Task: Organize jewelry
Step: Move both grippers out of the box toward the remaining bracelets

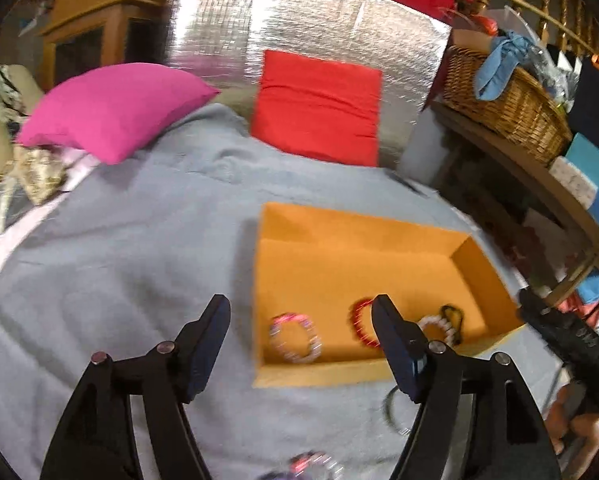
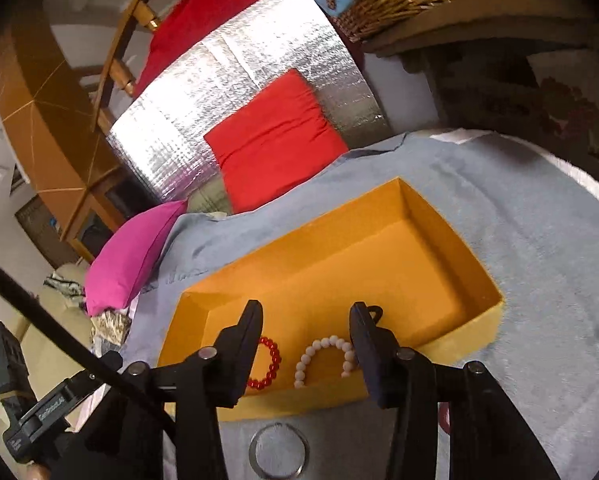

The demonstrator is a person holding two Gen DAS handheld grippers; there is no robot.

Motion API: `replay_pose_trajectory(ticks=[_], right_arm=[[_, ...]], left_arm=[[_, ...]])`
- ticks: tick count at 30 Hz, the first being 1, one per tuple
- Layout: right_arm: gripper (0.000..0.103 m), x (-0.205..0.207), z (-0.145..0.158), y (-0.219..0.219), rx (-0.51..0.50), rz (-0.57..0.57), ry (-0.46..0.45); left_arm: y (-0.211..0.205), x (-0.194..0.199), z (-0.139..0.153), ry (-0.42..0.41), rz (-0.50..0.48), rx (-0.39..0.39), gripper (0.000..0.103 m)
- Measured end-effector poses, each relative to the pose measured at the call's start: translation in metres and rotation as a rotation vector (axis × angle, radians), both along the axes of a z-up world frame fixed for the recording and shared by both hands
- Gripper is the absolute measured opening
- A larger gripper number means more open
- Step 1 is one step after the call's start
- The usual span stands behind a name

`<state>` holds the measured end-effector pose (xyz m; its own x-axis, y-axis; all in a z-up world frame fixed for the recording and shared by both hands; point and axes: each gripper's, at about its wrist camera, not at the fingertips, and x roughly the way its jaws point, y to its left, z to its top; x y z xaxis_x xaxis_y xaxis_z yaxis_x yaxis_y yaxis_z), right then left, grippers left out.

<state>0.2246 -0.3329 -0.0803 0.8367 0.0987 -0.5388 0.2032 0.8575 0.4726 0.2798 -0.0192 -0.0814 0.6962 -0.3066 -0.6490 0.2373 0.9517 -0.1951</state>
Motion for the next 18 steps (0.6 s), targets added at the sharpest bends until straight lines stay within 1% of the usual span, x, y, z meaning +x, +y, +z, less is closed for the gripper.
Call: replay_pose_trajectory(ticks=[5,7,9,12,15,18], right_arm=[[0.048,-0.026,0.009,-0.002,0.004,0.006,-0.021],[0.053,-0.039,0.010,-0.006,0.016,-0.007,-0.020],[0.054,-0.050,0.010,-0.011,0.017,-0.022,-0.020],[0.054,-0.068,0.008,-0.019,0.026,-0.038,-0.006],[0.054,-0.087,0.003,-0.029,0.057,-0.052,0.019],[0.056,-0.103,-0.003,-0.042,0.071,-0.096,0.058]], left_arm=[[0.021,-0.026,-0.009,0.015,0.018,0.059,0.074],[0.026,-0.036,-0.015,0.034,0.017,0.085,0.074],[0.030,-0.046,-0.019,0.045,0.015,0.105,0.074],[0.036,-0.067,-0.029,0.062,0.002,0.133,0.074],[0.038,-0.084,-0.042,0.102,-0.024,0.157,0.074],[0.033,-0.101,-0.055,0.129,-0.078,0.192,0.075]])
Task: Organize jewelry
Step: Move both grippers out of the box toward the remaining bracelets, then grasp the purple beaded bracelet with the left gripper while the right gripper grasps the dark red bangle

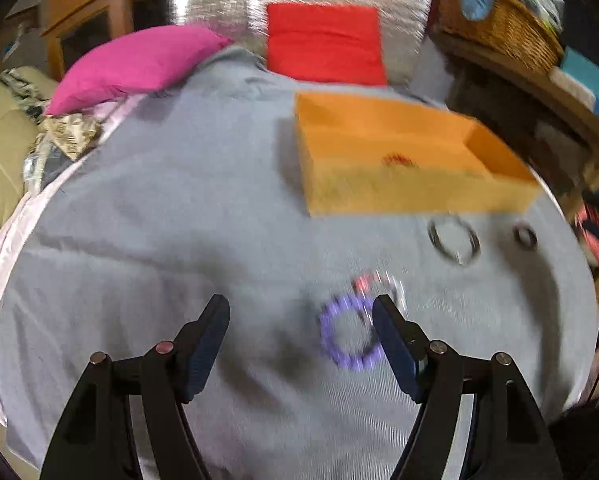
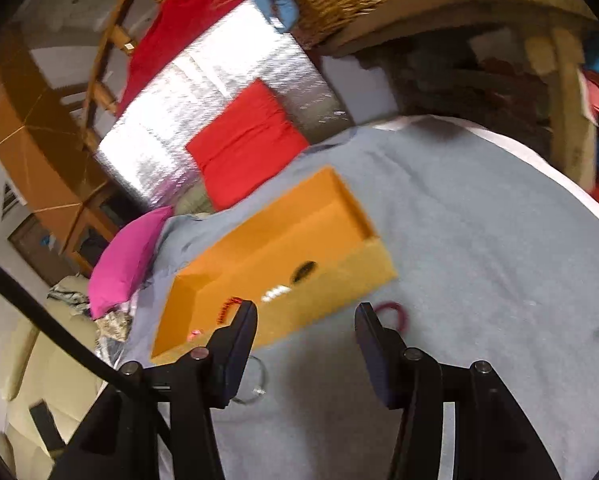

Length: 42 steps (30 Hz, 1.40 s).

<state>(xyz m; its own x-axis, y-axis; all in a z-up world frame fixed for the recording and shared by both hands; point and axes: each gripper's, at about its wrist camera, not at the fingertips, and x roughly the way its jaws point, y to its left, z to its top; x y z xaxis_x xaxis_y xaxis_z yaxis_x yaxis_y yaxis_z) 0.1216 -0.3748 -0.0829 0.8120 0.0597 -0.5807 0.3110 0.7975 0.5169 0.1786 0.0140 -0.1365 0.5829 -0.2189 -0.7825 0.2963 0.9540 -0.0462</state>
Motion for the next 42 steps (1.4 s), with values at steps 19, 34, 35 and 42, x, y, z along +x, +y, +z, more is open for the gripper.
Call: replay_pose_trajectory(ticks=[19,34,35,42], right_arm=[[0.056,0.042,-0.050,-0.026,0.071,-0.040,0.235],[0.056,0.057,-0.064,-0.042,0.048,-0.062,0.297],[0.056,0.057,-0.064,-0.043,0.046,-0.064,0.299],[0.056,0.071,-0.071,-0.034,-0.017,-0.037,0.321]], left_arm=[[-0.035,0.018,-0.042,0.108,-0.183,-0.019,0.034],[-0.020,0.024,-0.008,0.021,-0.251,-0.160,0.010],[-0.019,0.026,-0.007,0.018,-0.242,-0.165,0.010],[-0.007,0.033,-0.003,-0.002,-0.186,-0.186,0.010]])
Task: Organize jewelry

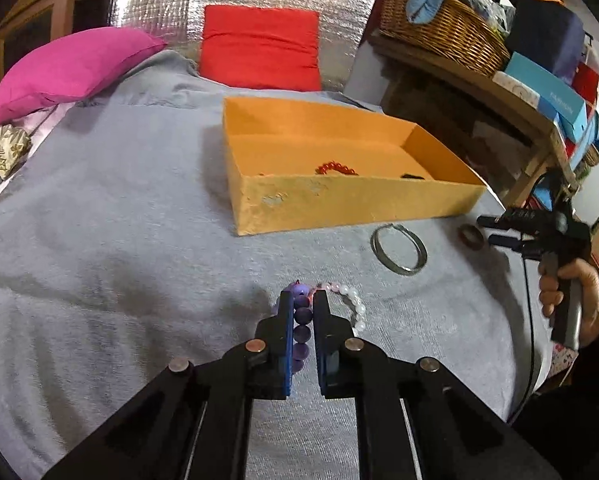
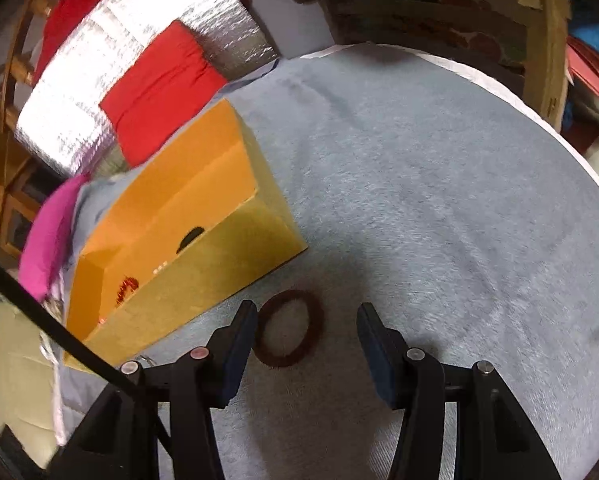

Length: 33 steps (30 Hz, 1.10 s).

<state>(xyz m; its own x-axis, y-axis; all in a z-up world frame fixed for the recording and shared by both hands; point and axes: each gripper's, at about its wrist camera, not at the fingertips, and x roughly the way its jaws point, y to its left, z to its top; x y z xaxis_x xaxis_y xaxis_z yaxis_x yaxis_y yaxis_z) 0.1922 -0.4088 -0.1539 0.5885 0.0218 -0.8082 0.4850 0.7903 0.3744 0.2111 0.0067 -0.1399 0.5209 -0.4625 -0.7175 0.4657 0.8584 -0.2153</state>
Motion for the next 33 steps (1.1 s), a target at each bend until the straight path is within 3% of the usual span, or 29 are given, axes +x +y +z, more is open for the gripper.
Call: replay_pose_trajectory(ticks=[2,4,6,7,9,13,15,19,24,28,33], right_arm=[[0.053,0.009,-0.006,0.009,-0.059,0.021,0.028],[0.028,0.018,-0.009,0.020,-0.171,0.048,0.063],[0.011,0.024,-0.011,0.032,-0.285,0.064,0.101],[0.007,0.025,-0.011,0.039,-0.314,0.077,0.107],[0.006,0.024,-0.007,0.050,-0.297,0.119,0.090],[0.006,0.016,-0.001,0.075,-0.086,0.243,0.031],[0.006,0.010,0.004,0.086,-0.039,0.289,0.006],[0.006,0.006,0.011,0.103,-0.098,0.338,0.000],[0.006,0.011,0.005,0.110,-0.223,0.320,0.077],[0.009,0.017,-0.006,0.120,-0.316,0.339,0.141],[0.009,0.014,-0.008,0.117,-0.306,0.320,0.132]], left_arm=[[-0.001,0.002,0.001,-0.016,0.018,0.009,0.010],[-0.002,0.004,0.000,-0.022,0.033,0.015,0.010],[-0.002,0.007,-0.002,-0.023,0.050,0.029,0.010],[-0.004,0.009,-0.003,-0.028,0.061,0.048,0.010],[-0.006,0.014,-0.007,-0.026,0.078,0.075,0.010],[-0.009,0.020,-0.009,-0.007,0.072,0.059,0.010],[-0.013,0.019,-0.007,-0.016,0.060,0.062,0.010],[-0.017,0.022,-0.009,-0.016,0.056,0.079,0.010],[-0.015,0.034,-0.020,0.006,0.097,0.131,0.013],[-0.009,0.036,-0.025,0.028,0.139,0.154,0.053],[0.004,0.029,-0.017,-0.005,0.131,0.149,0.063]])
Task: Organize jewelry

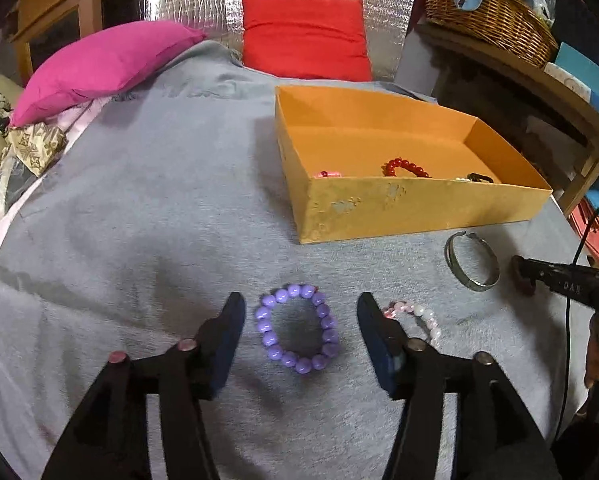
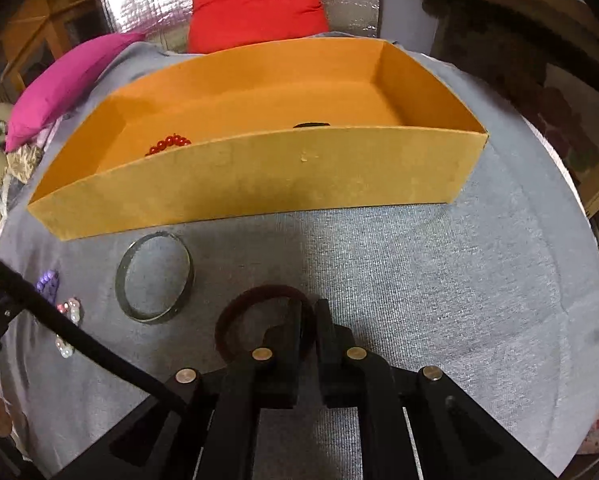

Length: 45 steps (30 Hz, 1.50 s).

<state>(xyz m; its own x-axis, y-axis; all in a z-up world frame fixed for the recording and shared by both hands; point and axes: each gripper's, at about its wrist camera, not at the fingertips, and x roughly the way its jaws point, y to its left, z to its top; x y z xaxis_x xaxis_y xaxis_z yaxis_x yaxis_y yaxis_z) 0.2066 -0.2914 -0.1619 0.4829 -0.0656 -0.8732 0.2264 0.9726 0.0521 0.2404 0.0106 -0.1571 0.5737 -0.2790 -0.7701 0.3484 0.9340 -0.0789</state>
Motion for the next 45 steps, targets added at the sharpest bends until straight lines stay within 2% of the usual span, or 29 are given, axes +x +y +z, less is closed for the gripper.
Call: replay_pose_trajectory(ticks=[5,10,13,18,22,29,33,38,44,45], right_arm=[[0.010,0.005,0.002,-0.013,0.061,-0.002,-0.010],[0.011,0.000,0.004,-0.021,0.077,0.005,-0.014],[0.011,-0.005,0.008,-0.029,0.086,0.009,-0.017],[0.012,-0.007,0.008,-0.036,0.127,0.002,-0.022],[0.012,-0.006,0.010,-0.041,0.127,0.002,-0.023],[0.014,-0.008,0.010,-0.040,0.137,0.000,-0.026],[0.021,-0.009,0.008,-0.035,0.137,0.004,-0.027],[0.042,-0.007,0.007,-0.023,0.127,0.044,-0.032],[0.039,-0.004,0.007,-0.018,0.101,0.029,-0.029],[0.032,-0.004,0.007,-0.019,0.095,0.017,-0.028]], left_arm=[[0.008,0.000,-0.007,0.015,0.019,0.089,0.065],[0.005,0.004,-0.014,0.037,0.024,0.137,0.065],[0.000,0.005,-0.019,0.050,0.011,0.162,0.069],[-0.006,0.004,-0.021,0.066,0.014,0.152,0.074],[-0.014,0.002,-0.030,0.072,0.016,0.209,0.075],[-0.017,-0.005,-0.029,0.053,0.027,0.219,0.077],[-0.016,-0.006,-0.029,0.051,0.033,0.218,0.078],[-0.014,-0.006,-0.030,0.042,0.040,0.222,0.080],[-0.015,-0.009,-0.031,0.028,0.043,0.231,0.081],[-0.015,-0.009,-0.031,0.025,0.042,0.234,0.081]])
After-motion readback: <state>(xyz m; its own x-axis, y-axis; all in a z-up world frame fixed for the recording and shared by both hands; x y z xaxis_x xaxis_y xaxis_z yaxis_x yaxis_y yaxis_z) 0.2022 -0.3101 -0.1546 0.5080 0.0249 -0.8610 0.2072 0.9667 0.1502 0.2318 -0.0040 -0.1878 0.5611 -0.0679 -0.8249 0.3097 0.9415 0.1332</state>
